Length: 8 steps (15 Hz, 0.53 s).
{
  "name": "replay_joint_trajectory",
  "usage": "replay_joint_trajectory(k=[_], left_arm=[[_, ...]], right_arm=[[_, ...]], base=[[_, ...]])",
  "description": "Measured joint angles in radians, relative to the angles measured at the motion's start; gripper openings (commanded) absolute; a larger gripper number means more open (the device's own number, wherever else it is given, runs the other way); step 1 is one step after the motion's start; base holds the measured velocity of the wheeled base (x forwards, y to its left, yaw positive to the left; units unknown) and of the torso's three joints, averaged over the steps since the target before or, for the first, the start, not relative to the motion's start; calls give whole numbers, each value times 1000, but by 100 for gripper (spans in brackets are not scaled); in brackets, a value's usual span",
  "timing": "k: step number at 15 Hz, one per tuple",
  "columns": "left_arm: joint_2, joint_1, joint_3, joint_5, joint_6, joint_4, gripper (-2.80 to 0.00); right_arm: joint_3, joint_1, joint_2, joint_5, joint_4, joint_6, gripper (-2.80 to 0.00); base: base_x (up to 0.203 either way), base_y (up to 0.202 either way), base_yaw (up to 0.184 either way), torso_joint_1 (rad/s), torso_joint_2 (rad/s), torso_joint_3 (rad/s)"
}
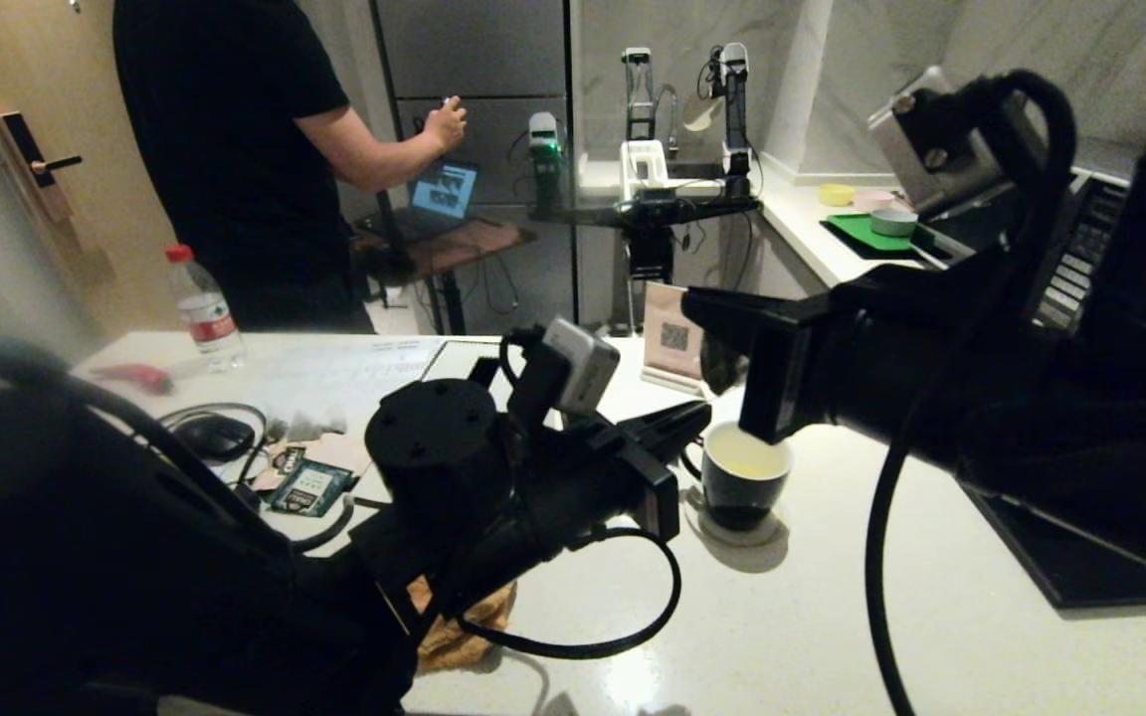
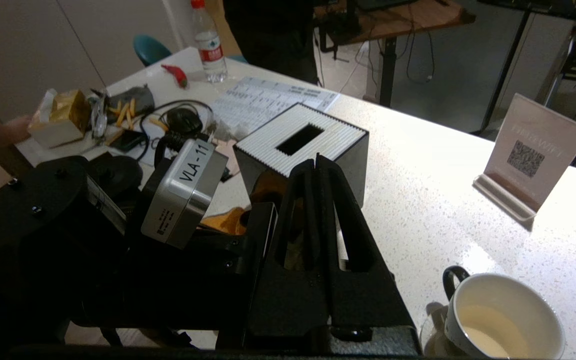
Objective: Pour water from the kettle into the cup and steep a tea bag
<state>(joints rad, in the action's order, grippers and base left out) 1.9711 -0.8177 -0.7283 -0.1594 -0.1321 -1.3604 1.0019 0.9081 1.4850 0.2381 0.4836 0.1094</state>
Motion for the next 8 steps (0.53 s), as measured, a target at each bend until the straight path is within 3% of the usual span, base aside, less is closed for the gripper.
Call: replay_joint_trajectory(k=[8], left_arm=[[2,0,0,1,0,0,-280]], right_arm=[[-105,0,-48,-2,19,5,-280]], base=[[0,0,0,0,0,0]])
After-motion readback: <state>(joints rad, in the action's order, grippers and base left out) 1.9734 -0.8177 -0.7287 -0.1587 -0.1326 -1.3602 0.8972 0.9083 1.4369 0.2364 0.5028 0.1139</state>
